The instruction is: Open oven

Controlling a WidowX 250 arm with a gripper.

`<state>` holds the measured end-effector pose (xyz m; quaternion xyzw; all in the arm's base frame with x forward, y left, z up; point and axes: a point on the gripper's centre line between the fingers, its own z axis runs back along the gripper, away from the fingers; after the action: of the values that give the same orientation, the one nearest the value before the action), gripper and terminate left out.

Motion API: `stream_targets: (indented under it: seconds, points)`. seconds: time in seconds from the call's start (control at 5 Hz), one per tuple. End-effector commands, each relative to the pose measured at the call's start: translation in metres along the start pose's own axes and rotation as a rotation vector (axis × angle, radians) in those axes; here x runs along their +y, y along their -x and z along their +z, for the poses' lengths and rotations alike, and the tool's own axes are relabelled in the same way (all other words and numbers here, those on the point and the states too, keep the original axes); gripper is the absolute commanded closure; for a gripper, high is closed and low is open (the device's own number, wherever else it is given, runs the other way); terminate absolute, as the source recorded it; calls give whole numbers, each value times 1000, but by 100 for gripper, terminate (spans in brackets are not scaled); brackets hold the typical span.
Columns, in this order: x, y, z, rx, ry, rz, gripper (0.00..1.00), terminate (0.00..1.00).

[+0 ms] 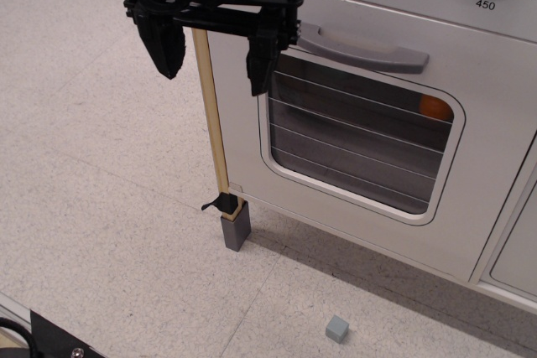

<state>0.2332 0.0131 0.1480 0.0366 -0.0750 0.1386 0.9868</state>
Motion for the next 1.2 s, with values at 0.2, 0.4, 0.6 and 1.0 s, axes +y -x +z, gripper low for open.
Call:
stream_targets:
  seconds: [0.2,0.4,0.6,1.0]
  points:
    - [-15,-14,-13,-20,11,255,0,0]
    - [-27,-36,-23,-45,2,508,0,0]
    - [-33,-63,-29,-67,75,772,0,0]
    - [-36,-95,-43,-199,218,1275,0,0]
